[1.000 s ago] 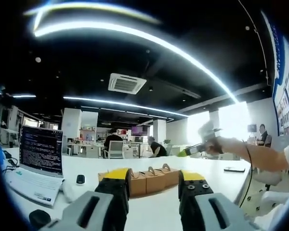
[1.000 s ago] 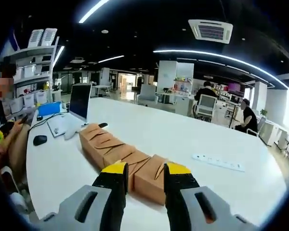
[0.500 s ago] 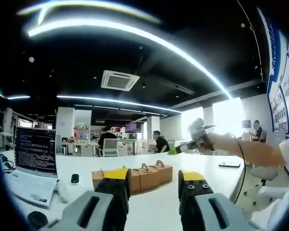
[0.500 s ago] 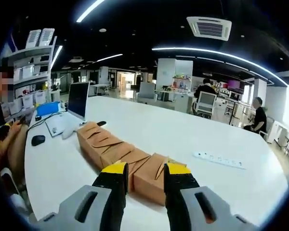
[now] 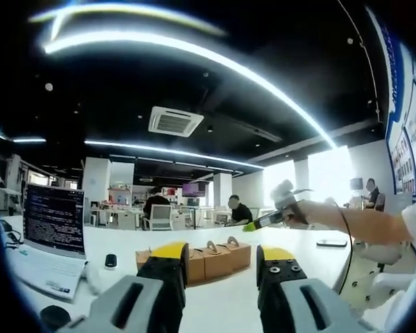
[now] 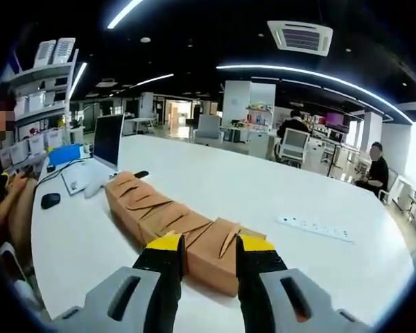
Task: Pick up one paper box from the group, open the paper box, and remove the item inside
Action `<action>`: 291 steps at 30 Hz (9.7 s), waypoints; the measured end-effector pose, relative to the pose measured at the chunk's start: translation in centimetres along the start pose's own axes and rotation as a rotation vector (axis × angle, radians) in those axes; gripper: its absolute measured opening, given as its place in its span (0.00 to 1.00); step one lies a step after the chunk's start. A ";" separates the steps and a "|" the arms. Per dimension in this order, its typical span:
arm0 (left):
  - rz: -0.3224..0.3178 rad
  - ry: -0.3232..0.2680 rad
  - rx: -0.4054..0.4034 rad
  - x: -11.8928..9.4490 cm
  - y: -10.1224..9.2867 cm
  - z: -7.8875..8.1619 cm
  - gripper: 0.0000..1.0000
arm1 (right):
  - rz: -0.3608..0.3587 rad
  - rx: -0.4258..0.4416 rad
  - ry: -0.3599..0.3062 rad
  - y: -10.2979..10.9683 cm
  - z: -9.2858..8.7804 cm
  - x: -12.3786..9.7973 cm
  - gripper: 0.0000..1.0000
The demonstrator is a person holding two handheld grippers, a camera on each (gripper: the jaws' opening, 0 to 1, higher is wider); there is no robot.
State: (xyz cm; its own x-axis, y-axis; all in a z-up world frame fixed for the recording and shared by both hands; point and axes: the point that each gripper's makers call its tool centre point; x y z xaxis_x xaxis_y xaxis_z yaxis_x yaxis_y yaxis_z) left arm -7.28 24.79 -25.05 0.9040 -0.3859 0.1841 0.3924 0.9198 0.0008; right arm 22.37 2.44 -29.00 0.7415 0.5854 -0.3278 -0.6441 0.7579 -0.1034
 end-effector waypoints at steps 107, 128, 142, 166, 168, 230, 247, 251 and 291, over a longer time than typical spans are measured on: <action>0.018 0.103 0.010 -0.1 1.0 -2.2 0.41 | -0.169 0.077 0.162 -2.5 -5.0 7.0 0.12; 0.020 0.100 0.011 -0.1 1.0 -2.0 0.41 | -0.198 0.083 0.158 -3.0 -5.2 6.8 0.03; 0.019 0.096 0.010 -0.1 1.0 -1.9 0.41 | -0.193 0.081 0.163 -3.6 -4.7 6.9 0.03; 0.016 0.103 0.012 0.2 0.6 -2.2 0.41 | -0.192 0.043 0.128 -4.2 -3.5 4.5 0.03; 0.013 0.107 0.014 0.3 0.5 -2.3 0.41 | -0.188 0.038 0.129 -4.3 -3.3 4.5 0.03; -0.010 0.122 0.016 0.7 -0.5 -2.8 0.41 | 0.182 -0.078 0.047 3.3 -4.2 -4.0 0.03; -0.011 0.126 0.020 0.7 -0.5 -2.8 0.41 | 0.404 -0.298 -0.026 8.0 -3.9 -5.0 0.03; -0.013 0.133 0.024 0.7 -0.5 -3.0 0.41 | 0.444 -0.316 -0.032 8.7 -3.6 -5.0 0.03; -0.043 0.156 0.047 0.5 -1.1 -3.8 0.40 | 0.830 -0.545 -0.091 16.7 -6.1 -8.6 0.03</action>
State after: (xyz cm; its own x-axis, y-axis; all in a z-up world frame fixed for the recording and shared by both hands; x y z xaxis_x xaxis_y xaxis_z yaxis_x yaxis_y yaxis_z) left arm -6.67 23.30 -28.65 0.9033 -0.4281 0.0278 0.4264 0.9031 0.0517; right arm 4.09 8.35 -33.66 0.0145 0.9070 -0.4209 -0.9462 -0.1236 -0.2990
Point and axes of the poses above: the point that each gripper's makers call its tool centre point, and the gripper's own axes: x roughly forward along the fingers, y roughly to its left, z roughly out of its top, and after that the axes turned 2 degrees about -y, right-handed
